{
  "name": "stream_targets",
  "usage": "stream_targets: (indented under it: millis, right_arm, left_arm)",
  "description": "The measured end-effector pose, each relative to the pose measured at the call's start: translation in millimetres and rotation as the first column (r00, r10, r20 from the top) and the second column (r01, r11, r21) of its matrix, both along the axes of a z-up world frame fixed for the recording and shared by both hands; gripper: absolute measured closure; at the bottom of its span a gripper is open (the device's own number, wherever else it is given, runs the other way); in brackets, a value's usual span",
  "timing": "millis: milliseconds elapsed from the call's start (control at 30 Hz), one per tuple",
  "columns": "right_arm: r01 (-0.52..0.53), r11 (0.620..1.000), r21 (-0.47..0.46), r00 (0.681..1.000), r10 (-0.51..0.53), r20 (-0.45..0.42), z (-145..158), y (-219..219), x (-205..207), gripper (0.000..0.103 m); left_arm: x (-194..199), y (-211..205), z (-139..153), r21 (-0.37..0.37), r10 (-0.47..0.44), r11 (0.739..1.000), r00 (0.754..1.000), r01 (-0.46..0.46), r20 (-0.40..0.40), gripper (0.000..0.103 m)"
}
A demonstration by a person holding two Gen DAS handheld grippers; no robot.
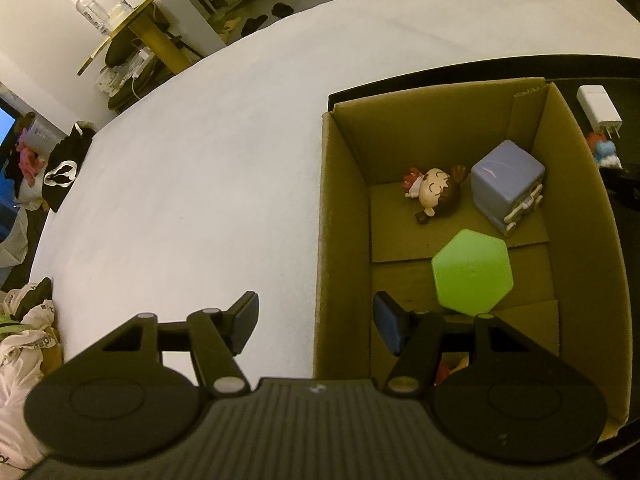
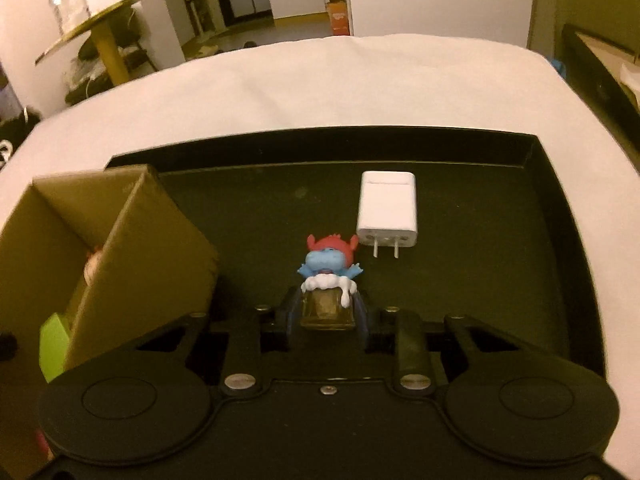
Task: Organize rigid objects
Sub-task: 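Close the right gripper on the blue figure's mug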
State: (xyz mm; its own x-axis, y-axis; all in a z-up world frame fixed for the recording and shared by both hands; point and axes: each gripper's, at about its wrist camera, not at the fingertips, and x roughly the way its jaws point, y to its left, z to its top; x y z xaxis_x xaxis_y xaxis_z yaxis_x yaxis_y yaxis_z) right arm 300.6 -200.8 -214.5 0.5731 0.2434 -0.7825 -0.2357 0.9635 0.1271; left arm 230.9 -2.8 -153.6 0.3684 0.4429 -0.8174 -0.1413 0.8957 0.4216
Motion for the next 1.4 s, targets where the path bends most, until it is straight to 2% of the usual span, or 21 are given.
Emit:
stream_targets:
  millis: [500, 767, 800, 867, 900, 933, 1167, 1400]
  right_arm:
    - [0.03, 0.997, -0.071, 0.999, -0.033, -0.04, 4.2, -38.8, -51.9, 0.075]
    - [0.06, 0.994, -0.095, 0.996, -0.066, -0.063, 6.6, -37.4, -54.9, 0.075]
    - [0.062, 0.993, -0.096, 0.996, -0.068, -0.059, 7.4, -37.2, -55.5, 0.073]
    - [0.068, 0.993, -0.096, 0.996, -0.072, -0.043, 9.3, -35.2, -54.9, 0.064]
    - [0.07, 0.992, -0.102, 0.997, -0.073, -0.032, 10.1, -33.5, -55.2, 0.048]
    - [0.072, 0.991, -0.112, 0.997, -0.074, -0.014, 10.7, -31.3, -55.4, 0.038]
    - [0.076, 0.985, -0.157, 0.997, -0.076, 0.006, -0.1, -24.2, -51.2, 0.037]
    - [0.088, 0.983, -0.164, 0.996, -0.087, 0.012, -7.3, -24.2, -50.1, 0.043]
  left_arm:
    - [-7.8, 4.5, 7.1, -0.019, 0.003, 1.0, 1.0, -0.002, 0.024, 0.041]
    - [-12.1, 4.3, 9.2, -0.016, -0.005, 1.0, 0.999, 0.006, 0.036, 0.041]
    - [-12.0, 4.7, 9.1, -0.018, -0.004, 1.0, 0.999, 0.005, 0.037, 0.041]
    - [-11.3, 5.9, 8.9, -0.019, -0.004, 1.0, 0.999, 0.005, 0.037, 0.041]
    - [-11.2, 6.1, 8.5, -0.02, -0.004, 1.0, 0.999, 0.005, 0.036, 0.041]
    - [-11.0, 6.2, 8.4, -0.019, -0.004, 1.0, 0.999, 0.005, 0.035, 0.041]
    - [-9.1, 6.5, 7.7, -0.021, -0.002, 1.0, 0.999, 0.002, 0.032, 0.041]
    - [-8.7, 5.2, 5.3, -0.016, -0.006, 1.0, 1.0, 0.006, 0.025, 0.041]
